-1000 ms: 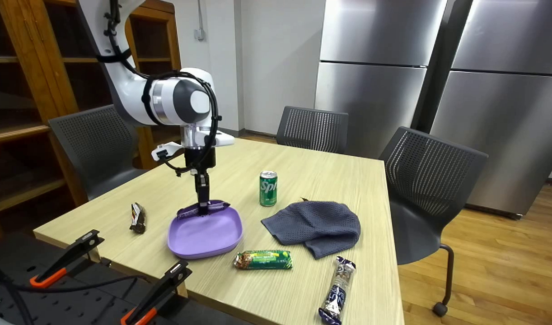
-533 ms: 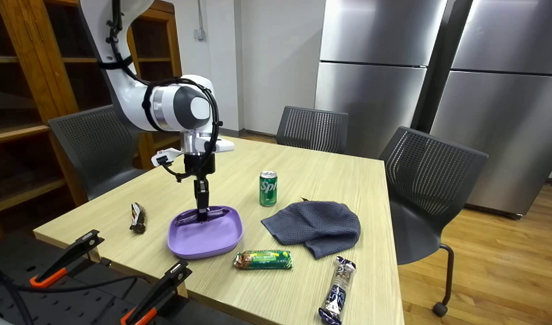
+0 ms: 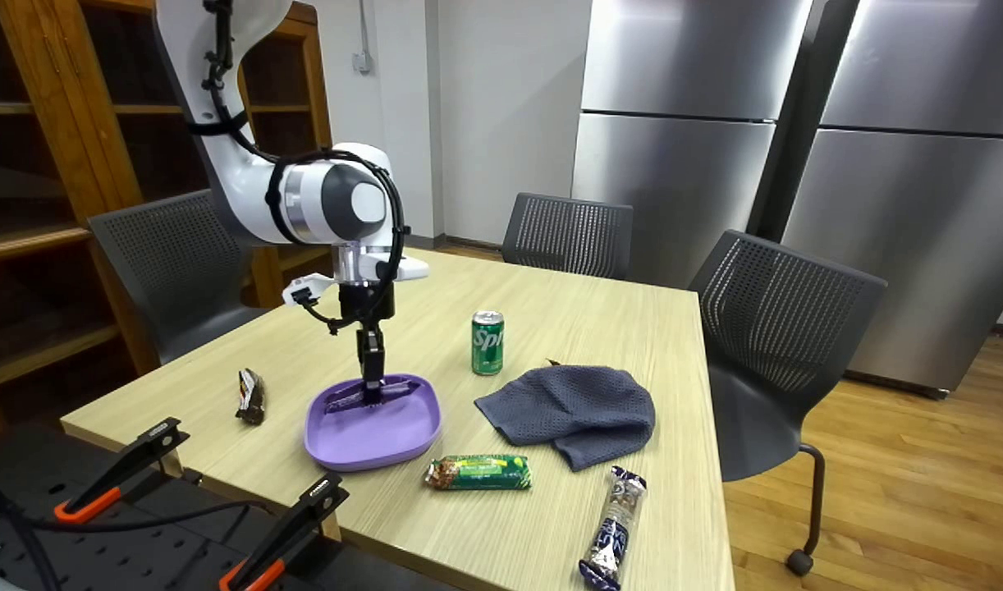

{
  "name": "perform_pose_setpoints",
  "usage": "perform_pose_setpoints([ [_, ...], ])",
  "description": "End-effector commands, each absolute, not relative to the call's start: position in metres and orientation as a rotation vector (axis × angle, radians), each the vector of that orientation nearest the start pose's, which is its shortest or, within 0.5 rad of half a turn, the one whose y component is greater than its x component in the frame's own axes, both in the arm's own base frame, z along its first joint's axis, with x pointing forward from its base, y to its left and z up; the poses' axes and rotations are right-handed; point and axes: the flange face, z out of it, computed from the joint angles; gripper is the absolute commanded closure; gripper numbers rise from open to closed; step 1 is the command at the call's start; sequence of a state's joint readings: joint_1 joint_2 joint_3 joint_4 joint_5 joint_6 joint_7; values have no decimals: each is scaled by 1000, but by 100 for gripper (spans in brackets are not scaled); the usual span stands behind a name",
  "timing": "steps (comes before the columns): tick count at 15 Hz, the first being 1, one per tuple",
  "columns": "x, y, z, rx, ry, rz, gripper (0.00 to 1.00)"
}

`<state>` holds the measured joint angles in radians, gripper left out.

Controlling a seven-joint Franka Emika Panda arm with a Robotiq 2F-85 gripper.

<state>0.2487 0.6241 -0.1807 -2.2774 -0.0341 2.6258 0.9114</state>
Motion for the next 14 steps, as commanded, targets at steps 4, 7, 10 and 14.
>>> perform_pose_setpoints([
  [4,497,25,62,-3124,1213,336,96],
  [7,500,28,60,-3134,1185,340,96],
  [10,500,30,59,-3146,1167,345,59],
  [14,501,30,64,-3134,1154,335,41],
])
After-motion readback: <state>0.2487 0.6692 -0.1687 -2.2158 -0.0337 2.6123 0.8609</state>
